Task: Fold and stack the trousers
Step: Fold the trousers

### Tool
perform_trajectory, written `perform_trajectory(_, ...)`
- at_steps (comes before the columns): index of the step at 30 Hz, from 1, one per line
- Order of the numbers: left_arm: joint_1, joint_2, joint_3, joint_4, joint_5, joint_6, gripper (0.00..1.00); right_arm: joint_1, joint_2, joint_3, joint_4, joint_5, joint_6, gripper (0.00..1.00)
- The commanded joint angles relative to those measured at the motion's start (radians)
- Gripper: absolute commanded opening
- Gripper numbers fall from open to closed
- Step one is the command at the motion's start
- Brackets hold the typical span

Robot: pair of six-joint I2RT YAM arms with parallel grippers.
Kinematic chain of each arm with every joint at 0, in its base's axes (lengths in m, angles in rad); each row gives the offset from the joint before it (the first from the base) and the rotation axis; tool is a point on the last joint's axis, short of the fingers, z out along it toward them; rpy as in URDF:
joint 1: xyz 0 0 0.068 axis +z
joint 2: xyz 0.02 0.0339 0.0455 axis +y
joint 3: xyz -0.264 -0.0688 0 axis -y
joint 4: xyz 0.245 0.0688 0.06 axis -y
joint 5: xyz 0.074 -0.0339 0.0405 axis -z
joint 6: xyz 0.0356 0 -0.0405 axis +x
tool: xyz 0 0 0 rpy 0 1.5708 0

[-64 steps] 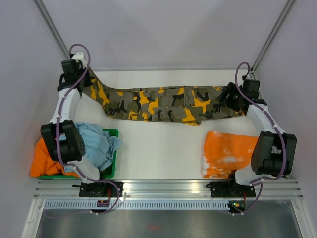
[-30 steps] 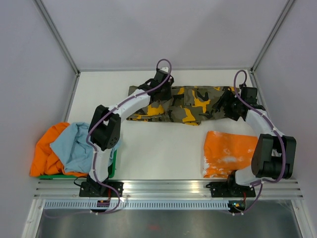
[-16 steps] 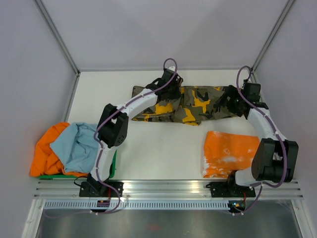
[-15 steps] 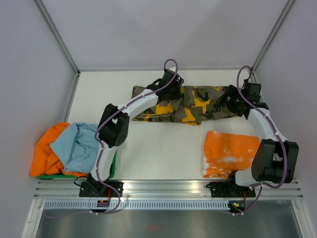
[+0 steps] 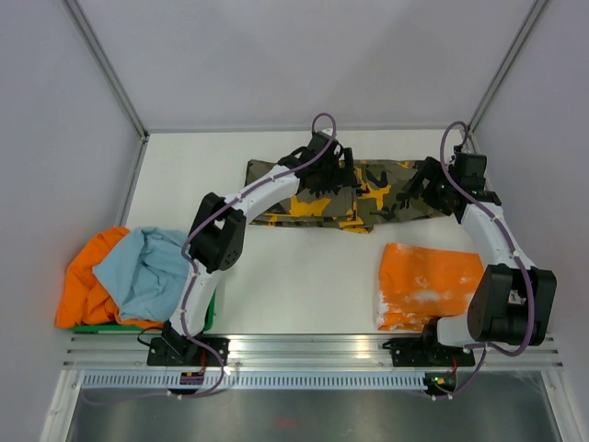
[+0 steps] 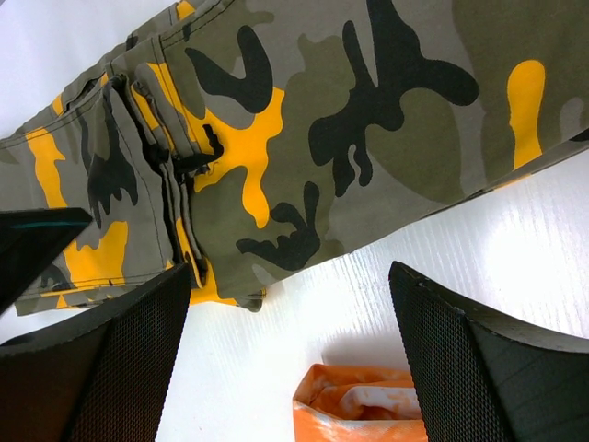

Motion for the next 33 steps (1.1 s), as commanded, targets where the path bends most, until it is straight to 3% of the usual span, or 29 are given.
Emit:
perform_trajectory(1,0.016,-0.098,0.128,-0.08,-0.033,0.112,1.0,0.015,-0.037,0.021,0.016,-0.014,-0.035,0.95)
perform_trajectory(3,0.068,-0.159,0.103,-0.087,-0.037,0.131,1.0,0.051,-0.038,0.049,0.037,-0.012,-0.041,0.95)
perform_trajectory(7,0.21,-0.312,-0.127,-0.027,-0.023,0.113,1.0,0.113,-0.012,0.084,0.077,-0.031,-0.024,0.94)
perform_trajectory(8,0.282,-0.345,-0.252,0.008,-0.011,0.099,1.0,0.157,0.01,0.096,0.082,-0.026,-0.028,0.93)
perform_trajectory(10,0.357,-0.435,-0.438,0.056,0.078,0.093,1.0,0.205,0.061,0.116,0.08,-0.005,-0.039,0.91)
perform_trajectory(13,0.526,-0.495,-0.592,0.134,0.199,0.131,1.0,0.298,0.142,0.196,0.048,0.027,-0.061,0.81)
perform_trajectory(19,0.599,-0.409,-0.583,0.148,0.379,0.308,0.99,0.325,0.176,0.276,0.05,0.116,-0.053,0.68)
perform_trajectory(26,0.629,-0.284,-0.6,0.237,0.385,0.252,0.97,0.323,0.134,0.374,-0.057,0.26,-0.102,0.69)
perform_trajectory(29,0.648,-0.25,-0.602,0.274,0.428,0.223,0.91,0.322,0.069,0.36,-0.088,0.331,-0.127,0.7)
perform_trajectory(32,0.649,-0.205,-0.583,0.279,0.48,0.224,0.64,0.32,-0.012,0.327,-0.117,0.395,-0.136,0.7)
perform_trajectory(33,0.649,-0.187,-0.574,0.277,0.509,0.231,0.63,0.32,-0.049,0.316,-0.118,0.421,-0.134,0.72)
